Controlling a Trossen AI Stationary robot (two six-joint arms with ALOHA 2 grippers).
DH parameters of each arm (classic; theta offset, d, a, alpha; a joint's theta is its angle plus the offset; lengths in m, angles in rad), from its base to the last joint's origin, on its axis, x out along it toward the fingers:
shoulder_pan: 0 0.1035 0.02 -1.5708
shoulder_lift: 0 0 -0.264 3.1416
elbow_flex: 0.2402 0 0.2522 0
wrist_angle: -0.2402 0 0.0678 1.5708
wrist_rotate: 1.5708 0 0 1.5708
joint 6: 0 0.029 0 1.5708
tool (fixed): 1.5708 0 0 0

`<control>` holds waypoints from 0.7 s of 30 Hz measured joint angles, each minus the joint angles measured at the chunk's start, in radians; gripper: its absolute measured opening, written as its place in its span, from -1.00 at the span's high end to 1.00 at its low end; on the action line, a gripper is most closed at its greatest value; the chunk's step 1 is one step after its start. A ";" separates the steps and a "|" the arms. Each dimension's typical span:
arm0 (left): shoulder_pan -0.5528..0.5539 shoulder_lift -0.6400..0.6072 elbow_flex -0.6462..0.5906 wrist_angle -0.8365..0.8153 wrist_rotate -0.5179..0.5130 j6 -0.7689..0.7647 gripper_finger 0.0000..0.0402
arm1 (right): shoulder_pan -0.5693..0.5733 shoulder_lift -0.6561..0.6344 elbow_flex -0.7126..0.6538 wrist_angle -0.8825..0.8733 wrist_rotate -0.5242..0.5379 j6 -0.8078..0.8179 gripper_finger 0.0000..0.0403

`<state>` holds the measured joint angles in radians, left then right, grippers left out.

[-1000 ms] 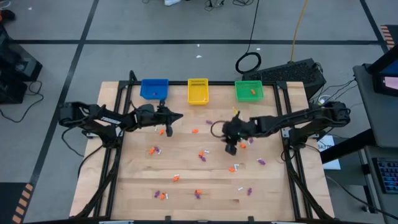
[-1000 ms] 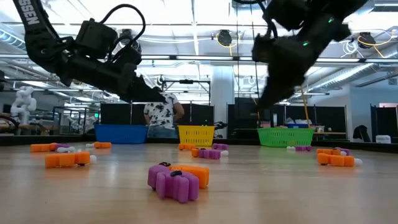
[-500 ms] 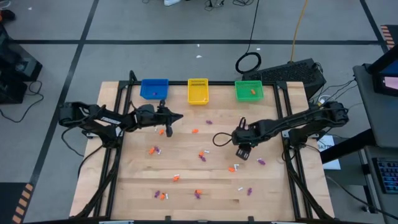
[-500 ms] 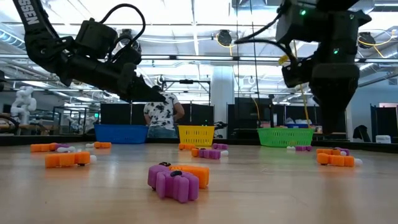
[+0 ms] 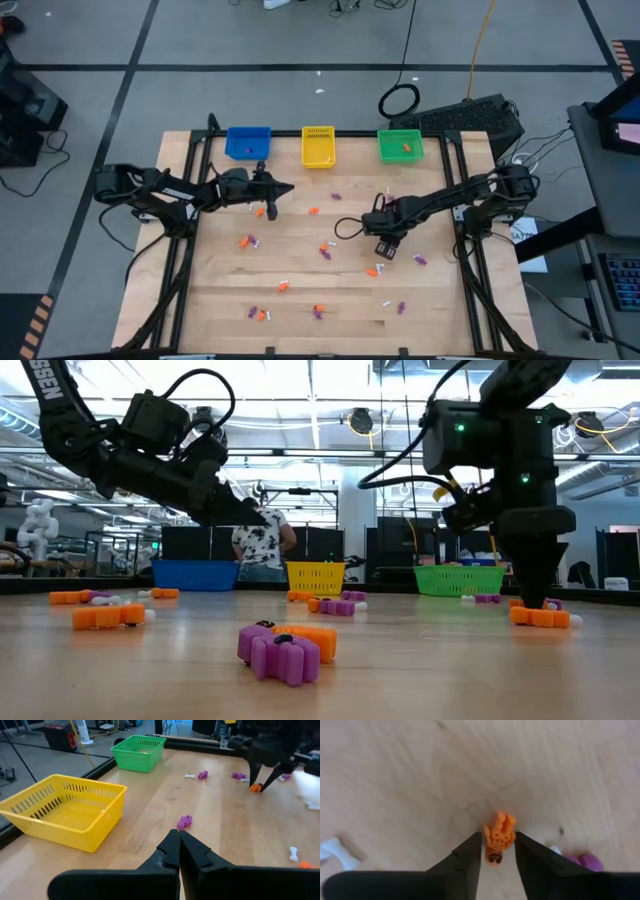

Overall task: Sort Halloween decoration
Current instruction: Put the orange skeleton toy into the green bin

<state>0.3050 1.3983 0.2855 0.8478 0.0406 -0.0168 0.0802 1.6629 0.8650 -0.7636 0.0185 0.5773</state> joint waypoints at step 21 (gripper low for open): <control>-0.078 0.005 0.051 -0.018 0.168 -0.442 0.76 | 0.034 -0.105 -0.006 0.720 0.343 -0.496 0.99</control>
<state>0.2268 1.4035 0.3362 0.8296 0.2089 -0.4591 0.1141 1.5575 0.8593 -0.0432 0.3618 0.0812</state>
